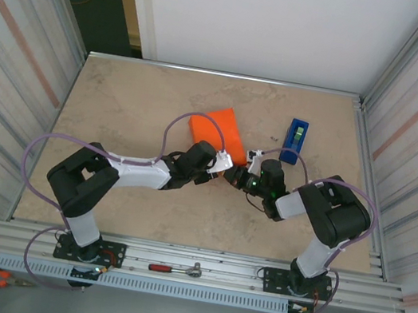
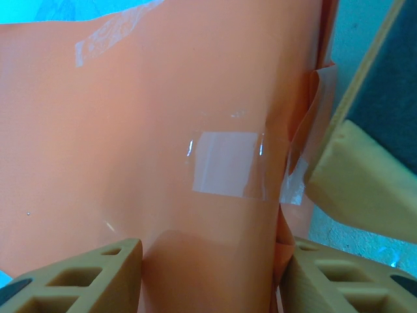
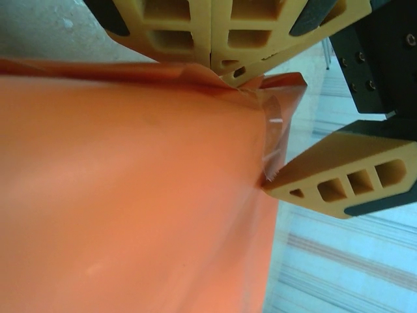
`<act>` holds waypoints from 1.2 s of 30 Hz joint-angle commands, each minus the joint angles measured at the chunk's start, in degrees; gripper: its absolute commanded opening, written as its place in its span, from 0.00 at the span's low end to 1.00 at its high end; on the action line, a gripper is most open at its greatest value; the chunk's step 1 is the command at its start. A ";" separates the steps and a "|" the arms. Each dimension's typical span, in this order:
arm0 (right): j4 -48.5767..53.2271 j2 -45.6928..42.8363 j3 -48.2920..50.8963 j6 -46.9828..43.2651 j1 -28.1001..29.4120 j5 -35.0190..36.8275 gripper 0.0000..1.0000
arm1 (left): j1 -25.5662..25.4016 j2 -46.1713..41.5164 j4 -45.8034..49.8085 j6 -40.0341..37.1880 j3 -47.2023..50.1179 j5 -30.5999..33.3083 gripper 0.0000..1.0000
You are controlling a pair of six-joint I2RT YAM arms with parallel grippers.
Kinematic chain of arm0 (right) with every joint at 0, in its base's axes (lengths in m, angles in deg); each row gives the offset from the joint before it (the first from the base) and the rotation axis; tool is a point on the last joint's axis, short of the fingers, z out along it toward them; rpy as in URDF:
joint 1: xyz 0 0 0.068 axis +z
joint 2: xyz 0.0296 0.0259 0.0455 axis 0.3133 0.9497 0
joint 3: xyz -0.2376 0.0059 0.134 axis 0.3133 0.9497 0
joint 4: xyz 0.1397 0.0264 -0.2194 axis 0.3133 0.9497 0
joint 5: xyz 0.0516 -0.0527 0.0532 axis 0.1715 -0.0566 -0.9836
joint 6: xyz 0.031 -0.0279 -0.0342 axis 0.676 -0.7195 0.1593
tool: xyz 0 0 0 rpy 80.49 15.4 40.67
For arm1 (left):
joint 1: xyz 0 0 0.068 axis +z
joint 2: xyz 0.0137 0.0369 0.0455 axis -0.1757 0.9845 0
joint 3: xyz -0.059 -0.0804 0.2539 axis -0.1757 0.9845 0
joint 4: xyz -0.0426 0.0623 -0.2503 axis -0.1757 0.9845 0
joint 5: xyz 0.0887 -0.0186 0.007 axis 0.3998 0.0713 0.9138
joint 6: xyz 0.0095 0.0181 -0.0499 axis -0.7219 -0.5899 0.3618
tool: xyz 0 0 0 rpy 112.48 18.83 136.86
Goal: Wrap the gift box in paper
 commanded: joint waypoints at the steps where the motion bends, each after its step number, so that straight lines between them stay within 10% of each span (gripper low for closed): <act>1: -1.58 -0.87 0.91 0.73 -0.49 -0.61 0.00 | -0.33 3.04 5.34 0.48 0.60 -1.96 0.54; 36: -4.62 2.50 -0.04 2.50 -2.05 -2.36 0.00 | -0.58 2.76 5.05 0.55 0.78 -1.86 0.53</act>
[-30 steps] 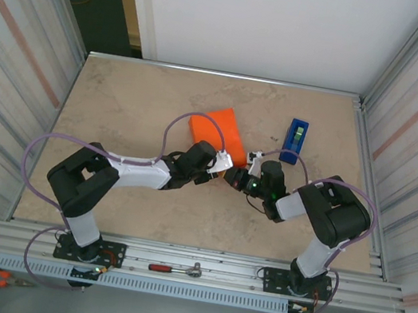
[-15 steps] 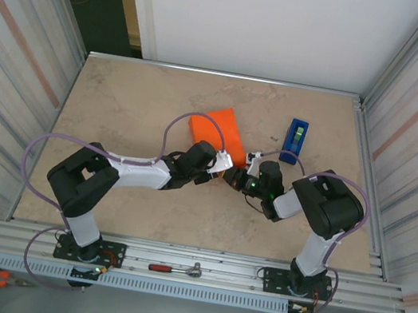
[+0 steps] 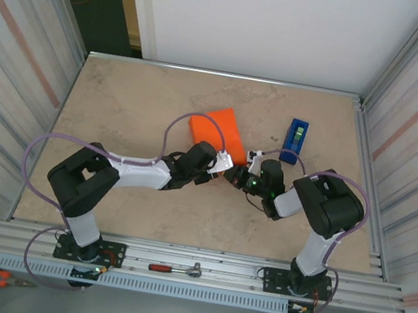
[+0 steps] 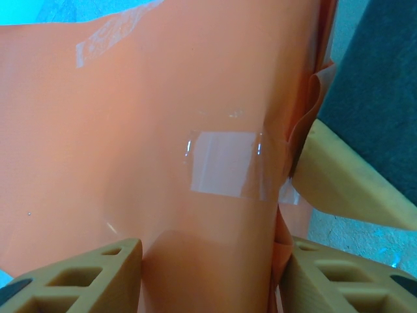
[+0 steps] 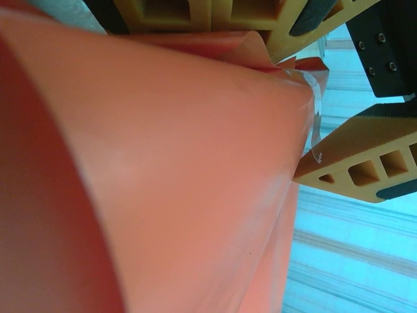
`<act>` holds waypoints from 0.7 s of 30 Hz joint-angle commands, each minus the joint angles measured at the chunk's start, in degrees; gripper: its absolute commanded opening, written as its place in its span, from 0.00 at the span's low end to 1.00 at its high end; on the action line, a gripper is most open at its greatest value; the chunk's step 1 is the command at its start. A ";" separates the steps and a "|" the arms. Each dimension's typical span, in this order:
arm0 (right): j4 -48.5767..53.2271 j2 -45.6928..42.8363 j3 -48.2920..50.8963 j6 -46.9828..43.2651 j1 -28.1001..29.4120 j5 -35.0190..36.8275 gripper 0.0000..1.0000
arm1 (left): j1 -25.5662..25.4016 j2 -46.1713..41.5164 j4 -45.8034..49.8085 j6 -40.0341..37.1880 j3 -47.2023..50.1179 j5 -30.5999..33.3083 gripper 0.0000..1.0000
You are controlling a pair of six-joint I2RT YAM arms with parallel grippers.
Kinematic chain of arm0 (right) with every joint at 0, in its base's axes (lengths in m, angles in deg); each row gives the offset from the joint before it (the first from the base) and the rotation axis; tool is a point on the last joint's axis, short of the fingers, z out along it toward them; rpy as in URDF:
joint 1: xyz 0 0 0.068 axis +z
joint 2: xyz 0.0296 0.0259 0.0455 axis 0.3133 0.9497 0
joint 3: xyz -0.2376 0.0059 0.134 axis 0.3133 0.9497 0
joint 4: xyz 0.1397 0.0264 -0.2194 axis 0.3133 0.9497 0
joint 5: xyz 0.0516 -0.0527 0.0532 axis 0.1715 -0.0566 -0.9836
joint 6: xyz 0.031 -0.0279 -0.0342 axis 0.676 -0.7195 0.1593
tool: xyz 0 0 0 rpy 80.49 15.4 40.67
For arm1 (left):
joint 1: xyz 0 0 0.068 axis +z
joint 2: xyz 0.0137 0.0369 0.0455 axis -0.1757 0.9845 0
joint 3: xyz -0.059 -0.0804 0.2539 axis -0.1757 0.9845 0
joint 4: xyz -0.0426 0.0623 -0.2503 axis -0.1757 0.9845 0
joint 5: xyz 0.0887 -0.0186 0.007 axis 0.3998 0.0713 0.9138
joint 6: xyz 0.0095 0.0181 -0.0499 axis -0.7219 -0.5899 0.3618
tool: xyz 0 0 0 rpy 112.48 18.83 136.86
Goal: Wrap the gift box in paper
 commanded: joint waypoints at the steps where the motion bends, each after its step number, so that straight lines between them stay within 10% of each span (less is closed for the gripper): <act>1: 0.24 -3.19 1.57 -0.36 -1.12 -1.28 0.00 | -0.34 2.59 5.11 0.52 0.76 -2.30 0.54; 21: 26.96 -22.89 -1.40 -9.25 -6.17 -2.81 0.00 | 1.75 -4.91 3.56 4.96 0.90 -9.06 0.60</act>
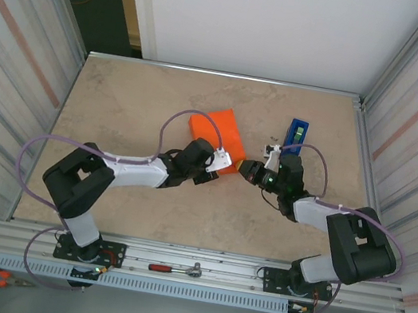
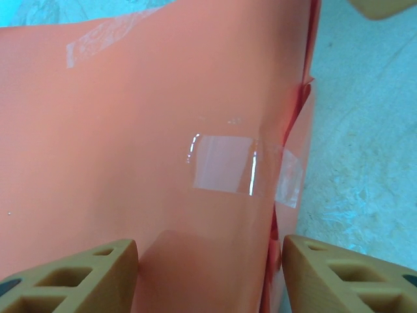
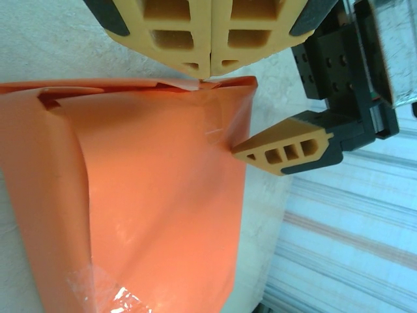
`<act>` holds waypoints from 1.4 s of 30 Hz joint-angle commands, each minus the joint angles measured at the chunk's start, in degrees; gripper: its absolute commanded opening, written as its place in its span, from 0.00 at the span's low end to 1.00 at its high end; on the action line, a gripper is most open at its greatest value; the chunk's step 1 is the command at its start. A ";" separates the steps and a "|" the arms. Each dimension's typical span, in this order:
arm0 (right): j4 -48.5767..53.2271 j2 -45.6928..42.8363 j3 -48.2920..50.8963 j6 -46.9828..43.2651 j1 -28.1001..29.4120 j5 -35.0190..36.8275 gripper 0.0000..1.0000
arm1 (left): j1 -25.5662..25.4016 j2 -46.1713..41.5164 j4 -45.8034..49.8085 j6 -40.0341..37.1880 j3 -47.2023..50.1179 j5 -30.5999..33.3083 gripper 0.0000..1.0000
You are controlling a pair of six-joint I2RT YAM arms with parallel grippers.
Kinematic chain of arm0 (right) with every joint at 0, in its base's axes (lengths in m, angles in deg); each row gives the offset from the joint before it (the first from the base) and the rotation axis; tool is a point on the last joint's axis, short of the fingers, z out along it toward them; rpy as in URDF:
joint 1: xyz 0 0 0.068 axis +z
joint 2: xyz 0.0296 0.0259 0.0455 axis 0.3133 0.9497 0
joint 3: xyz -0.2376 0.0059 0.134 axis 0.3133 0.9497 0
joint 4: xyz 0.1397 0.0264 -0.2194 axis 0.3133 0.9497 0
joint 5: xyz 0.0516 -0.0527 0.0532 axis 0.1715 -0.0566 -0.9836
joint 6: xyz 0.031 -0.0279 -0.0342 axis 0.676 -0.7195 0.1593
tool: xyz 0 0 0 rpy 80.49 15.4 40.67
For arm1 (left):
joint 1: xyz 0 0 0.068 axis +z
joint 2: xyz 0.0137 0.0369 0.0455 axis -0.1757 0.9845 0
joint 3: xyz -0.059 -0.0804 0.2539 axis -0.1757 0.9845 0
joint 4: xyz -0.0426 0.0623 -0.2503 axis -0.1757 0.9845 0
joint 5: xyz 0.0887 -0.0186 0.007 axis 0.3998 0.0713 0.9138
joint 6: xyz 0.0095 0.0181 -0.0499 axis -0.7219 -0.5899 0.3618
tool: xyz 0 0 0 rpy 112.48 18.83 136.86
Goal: Wrap the gift box in paper
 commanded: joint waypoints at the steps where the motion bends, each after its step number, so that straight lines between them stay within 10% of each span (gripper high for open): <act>1: 3.70 -0.76 -2.37 -2.00 -0.19 -1.38 0.00 | 0.31 -3.08 1.49 2.13 0.82 -3.18 0.60; 23: 8.78 13.50 -17.43 -4.30 6.59 -1.76 0.00 | 14.61 -12.22 -4.10 17.56 2.70 -5.13 0.71; 42: 28.07 13.91 -27.01 -10.96 4.87 -3.29 0.00 | 15.27 -10.80 -5.28 17.85 3.77 -4.09 0.73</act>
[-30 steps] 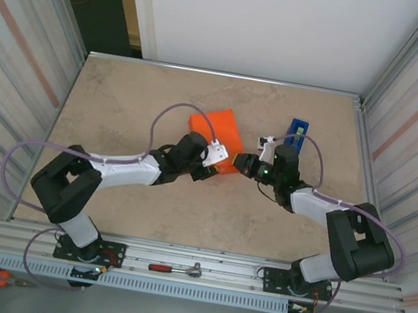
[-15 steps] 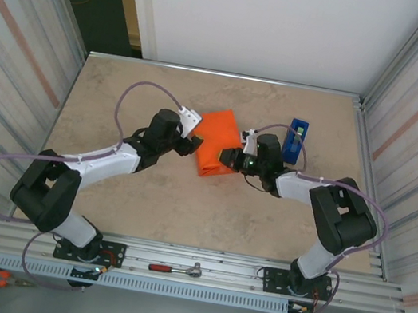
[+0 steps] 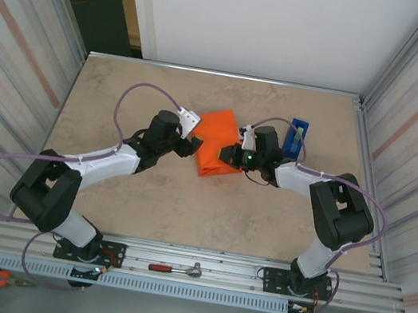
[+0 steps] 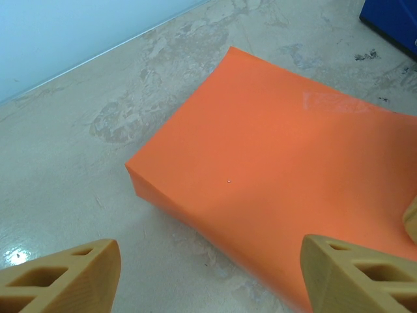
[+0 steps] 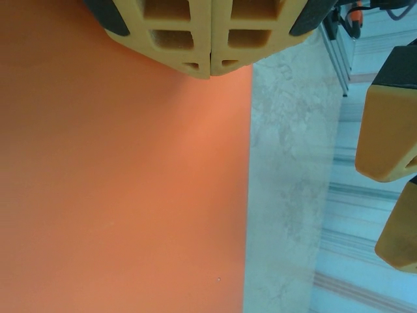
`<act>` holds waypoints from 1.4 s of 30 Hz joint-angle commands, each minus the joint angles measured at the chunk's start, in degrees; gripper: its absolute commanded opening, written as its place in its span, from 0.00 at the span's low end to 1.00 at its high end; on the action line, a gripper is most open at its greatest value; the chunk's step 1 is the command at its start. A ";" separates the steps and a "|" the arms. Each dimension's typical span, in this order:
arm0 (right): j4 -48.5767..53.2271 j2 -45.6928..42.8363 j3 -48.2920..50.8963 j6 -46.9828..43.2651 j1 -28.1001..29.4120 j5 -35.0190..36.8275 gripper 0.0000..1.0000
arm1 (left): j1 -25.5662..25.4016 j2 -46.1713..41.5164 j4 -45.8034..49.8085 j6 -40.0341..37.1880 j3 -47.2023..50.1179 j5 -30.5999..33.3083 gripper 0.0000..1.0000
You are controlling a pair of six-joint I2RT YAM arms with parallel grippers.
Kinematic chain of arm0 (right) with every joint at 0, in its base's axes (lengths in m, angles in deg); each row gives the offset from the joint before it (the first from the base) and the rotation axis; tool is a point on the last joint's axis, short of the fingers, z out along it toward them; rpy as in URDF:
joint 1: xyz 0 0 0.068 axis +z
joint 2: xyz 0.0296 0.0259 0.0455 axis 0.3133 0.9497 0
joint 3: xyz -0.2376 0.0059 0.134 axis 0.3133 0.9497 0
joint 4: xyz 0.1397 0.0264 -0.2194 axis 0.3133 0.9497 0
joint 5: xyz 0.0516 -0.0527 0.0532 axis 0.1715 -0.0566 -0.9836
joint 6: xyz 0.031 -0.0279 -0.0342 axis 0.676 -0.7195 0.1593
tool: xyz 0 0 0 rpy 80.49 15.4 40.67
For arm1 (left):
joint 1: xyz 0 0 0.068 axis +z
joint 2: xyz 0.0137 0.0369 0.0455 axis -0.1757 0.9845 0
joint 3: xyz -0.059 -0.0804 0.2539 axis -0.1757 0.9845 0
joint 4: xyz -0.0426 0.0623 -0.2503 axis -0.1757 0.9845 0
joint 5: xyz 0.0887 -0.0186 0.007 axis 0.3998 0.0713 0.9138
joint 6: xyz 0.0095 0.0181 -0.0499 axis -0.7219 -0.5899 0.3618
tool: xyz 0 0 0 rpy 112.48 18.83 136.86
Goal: Wrap the gift box in paper
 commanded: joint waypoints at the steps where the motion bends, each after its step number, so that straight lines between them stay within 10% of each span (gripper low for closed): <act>1: 5.82 -1.61 -2.74 -3.40 -0.77 -0.92 0.00 | 0.21 0.33 -1.48 0.77 0.59 0.54 0.74; 25: 15.50 -4.01 -7.29 -6.32 -6.12 -3.46 0.00 | 2.28 2.16 1.73 7.41 -3.06 -5.71 0.78; 35: 14.30 -6.37 -4.47 -6.19 -10.64 -4.86 0.00 | 2.07 -1.30 2.02 21.38 -3.88 -26.49 0.13; 42: 12.69 -6.25 -3.32 -5.41 -13.49 -5.55 0.00 | -2.53 -2.74 -2.33 25.45 1.07 -28.71 0.00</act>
